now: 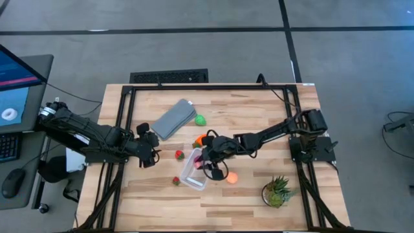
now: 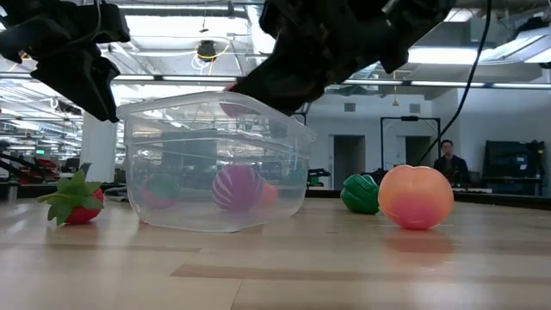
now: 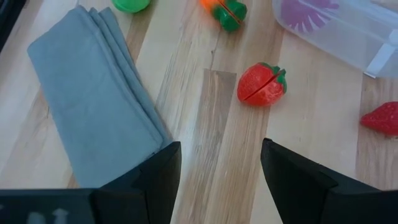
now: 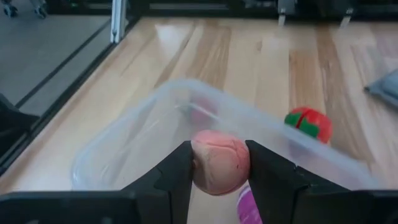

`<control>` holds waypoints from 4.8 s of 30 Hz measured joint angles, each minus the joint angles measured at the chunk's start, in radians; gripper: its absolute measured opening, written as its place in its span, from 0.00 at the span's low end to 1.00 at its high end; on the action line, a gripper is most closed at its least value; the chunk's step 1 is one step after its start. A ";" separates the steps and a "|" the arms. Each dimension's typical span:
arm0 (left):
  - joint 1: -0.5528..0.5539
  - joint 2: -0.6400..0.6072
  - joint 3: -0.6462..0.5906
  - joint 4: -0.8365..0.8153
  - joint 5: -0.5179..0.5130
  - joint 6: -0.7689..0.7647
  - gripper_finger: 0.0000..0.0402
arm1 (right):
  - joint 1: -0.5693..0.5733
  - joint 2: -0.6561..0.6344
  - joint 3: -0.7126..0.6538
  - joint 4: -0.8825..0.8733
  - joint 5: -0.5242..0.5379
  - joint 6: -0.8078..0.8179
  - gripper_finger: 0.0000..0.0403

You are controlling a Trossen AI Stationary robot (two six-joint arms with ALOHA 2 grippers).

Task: Pick and placing Produce into tupperware
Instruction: Put the pink peach into the transparent bin, then put the green bell pepper into the transparent bin

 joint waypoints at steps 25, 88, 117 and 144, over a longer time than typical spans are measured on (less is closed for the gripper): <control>0.000 0.000 0.000 0.042 -0.011 0.014 0.52 | -0.001 -0.069 -0.001 -0.167 0.016 0.000 0.63; 0.000 0.001 -0.165 0.326 -0.079 0.156 0.52 | -0.017 -0.346 -0.009 -0.925 0.483 0.462 0.63; 0.000 0.001 -0.165 0.328 -0.079 0.164 0.52 | -0.100 -0.225 0.004 -0.887 0.306 0.306 0.70; 0.000 0.001 -0.165 0.328 -0.098 0.163 0.52 | -0.090 -0.231 0.003 -0.878 0.273 0.278 0.86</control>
